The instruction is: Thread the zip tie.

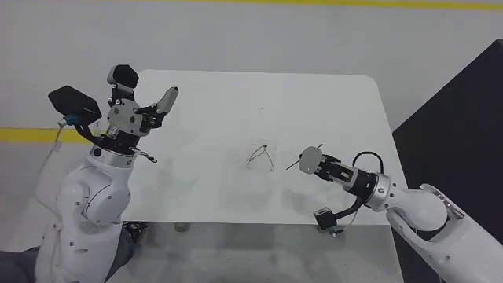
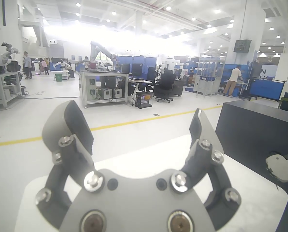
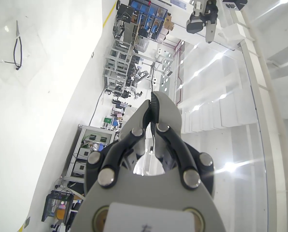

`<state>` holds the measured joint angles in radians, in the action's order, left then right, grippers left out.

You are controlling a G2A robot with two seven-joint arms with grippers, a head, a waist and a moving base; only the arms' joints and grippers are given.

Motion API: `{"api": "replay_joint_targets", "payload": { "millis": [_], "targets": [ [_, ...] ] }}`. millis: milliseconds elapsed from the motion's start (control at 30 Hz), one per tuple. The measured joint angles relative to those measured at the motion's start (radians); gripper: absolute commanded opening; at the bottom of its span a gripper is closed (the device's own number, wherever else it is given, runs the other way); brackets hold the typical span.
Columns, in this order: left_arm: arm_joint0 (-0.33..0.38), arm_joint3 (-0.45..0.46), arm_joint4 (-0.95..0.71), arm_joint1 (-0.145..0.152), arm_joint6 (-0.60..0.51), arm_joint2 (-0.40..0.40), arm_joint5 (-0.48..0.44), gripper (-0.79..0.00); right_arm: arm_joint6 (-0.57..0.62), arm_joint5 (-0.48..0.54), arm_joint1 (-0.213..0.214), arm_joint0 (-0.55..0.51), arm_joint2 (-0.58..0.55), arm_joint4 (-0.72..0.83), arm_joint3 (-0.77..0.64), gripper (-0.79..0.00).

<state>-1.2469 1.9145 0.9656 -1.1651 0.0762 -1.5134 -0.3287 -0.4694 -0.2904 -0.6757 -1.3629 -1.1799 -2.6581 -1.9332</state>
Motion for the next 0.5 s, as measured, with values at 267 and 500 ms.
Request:
{"api": "replay_joint_targets", "payload": {
  "millis": [267, 500],
  "targets": [
    [0.087, -0.006, -0.100, -0.005, -0.042, 0.021, -0.018, 0.000, 0.000, 0.000, 0.000, 0.002, 0.002, -0.001, 0.001, -0.785],
    [0.497, -0.276, -0.472, -0.030, -0.414, 0.226, -0.102, 0.000, 0.000, 0.000, 0.000, 0.001, 0.002, -0.001, 0.001, -0.785]
  ]
}}
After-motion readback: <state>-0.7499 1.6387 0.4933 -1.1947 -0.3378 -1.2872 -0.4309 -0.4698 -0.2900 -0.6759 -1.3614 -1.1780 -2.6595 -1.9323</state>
